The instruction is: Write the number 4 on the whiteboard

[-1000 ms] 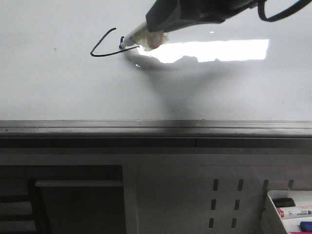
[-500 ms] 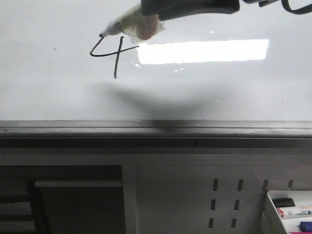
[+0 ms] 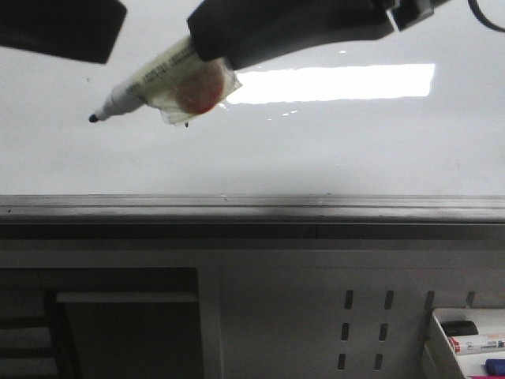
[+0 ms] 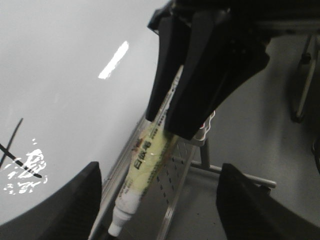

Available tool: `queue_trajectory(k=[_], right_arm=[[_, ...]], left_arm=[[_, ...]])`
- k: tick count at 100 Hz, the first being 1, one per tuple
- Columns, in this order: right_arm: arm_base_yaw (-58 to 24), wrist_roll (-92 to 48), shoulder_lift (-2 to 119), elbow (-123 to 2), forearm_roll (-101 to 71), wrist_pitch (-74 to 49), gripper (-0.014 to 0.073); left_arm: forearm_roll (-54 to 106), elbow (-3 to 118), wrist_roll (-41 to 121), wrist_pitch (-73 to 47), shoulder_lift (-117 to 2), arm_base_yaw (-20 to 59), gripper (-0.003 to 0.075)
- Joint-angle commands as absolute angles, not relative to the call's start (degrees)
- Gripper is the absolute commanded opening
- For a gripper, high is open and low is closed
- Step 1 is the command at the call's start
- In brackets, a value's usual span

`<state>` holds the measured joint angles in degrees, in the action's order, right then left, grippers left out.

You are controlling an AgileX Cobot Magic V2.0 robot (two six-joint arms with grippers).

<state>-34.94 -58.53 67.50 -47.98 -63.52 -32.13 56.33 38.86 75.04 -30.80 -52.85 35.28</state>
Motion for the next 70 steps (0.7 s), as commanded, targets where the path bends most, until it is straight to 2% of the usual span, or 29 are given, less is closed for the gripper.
queue_trajectory(k=[1, 18, 70], right_arm=[[-34.5, -56.5, 66.1, -51.7, -62.3, -33.9, -0.0050], [-34.5, -48.9, 66.2, -55.8, -50.6, -39.8, -0.0050], [-34.5, -46.7, 68.4, -62.6, -46.7, -48.3, -0.0050]], left_arm=[[58.0, 40.5, 75.0, -29.0, -53.7, 36.1, 0.0440], [58.0, 40.5, 75.0, -27.8, -53.9, 36.1, 0.0440], [58.5, 40.5, 75.0, -27.7, -54.4, 36.1, 0.0440]])
